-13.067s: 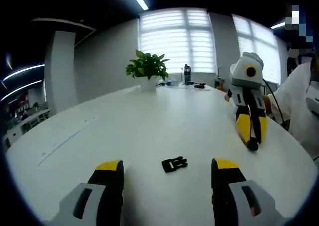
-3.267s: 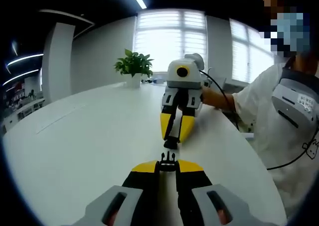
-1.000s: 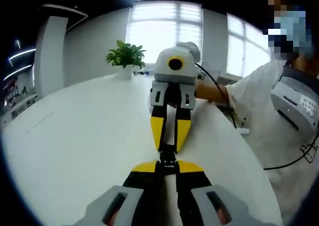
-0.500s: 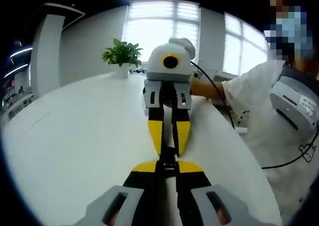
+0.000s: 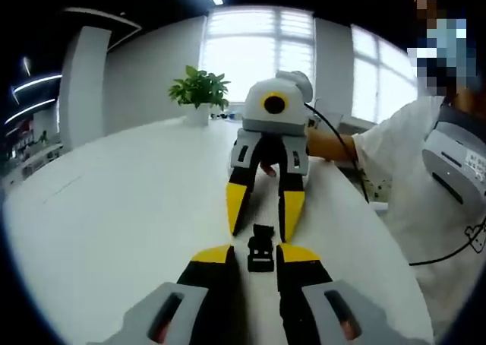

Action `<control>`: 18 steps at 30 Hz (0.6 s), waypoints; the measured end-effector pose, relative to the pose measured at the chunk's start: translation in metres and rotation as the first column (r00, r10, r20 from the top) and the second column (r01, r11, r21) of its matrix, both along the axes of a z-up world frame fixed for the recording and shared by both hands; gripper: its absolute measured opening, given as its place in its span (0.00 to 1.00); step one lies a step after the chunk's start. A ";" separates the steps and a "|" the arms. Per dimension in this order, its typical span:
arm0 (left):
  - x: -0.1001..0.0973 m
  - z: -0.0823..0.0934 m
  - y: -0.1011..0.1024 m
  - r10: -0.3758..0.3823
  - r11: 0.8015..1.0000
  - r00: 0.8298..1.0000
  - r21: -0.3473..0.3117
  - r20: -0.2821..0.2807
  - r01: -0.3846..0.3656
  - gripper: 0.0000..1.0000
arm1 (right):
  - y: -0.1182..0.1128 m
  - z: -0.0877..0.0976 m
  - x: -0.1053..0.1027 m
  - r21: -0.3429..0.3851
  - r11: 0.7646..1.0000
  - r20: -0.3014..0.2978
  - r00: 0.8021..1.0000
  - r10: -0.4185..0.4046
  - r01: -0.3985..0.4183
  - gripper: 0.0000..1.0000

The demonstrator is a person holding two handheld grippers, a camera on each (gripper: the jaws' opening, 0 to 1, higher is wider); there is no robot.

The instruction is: Snap the two parts of the plastic buckle together until the buckle closes and remains connected.

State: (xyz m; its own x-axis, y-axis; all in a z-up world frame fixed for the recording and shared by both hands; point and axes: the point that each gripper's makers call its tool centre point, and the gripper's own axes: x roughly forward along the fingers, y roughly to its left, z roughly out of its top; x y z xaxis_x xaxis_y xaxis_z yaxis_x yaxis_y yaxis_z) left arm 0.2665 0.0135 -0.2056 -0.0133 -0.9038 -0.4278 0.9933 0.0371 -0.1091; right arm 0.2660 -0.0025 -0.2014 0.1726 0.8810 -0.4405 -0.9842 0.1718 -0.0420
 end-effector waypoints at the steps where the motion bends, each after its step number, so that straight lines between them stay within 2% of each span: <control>1: 0.001 0.000 0.001 0.005 1.000 1.000 -0.004 0.001 -0.005 0.21 | -0.001 0.000 0.000 0.006 1.000 -0.004 1.000 -0.007 0.008 0.24; 11: 0.000 -0.001 0.007 0.044 0.999 0.999 -0.009 0.011 -0.044 0.20 | -0.004 0.000 -0.003 0.020 0.999 0.004 0.999 -0.046 0.046 0.19; 14: -0.001 -0.002 0.008 0.045 0.999 0.999 -0.011 0.030 -0.045 0.17 | -0.002 0.000 -0.003 0.018 0.999 0.008 0.999 -0.046 0.045 0.17; 16: -0.001 -0.003 0.008 0.040 0.999 0.998 -0.006 0.048 -0.039 0.13 | -0.001 0.001 -0.004 0.019 0.999 0.022 0.999 -0.039 0.039 0.12; 18: -0.001 -0.003 0.008 0.036 0.999 0.998 -0.008 0.043 -0.036 0.12 | -0.001 0.001 -0.003 0.021 0.999 0.028 0.999 -0.037 0.036 0.12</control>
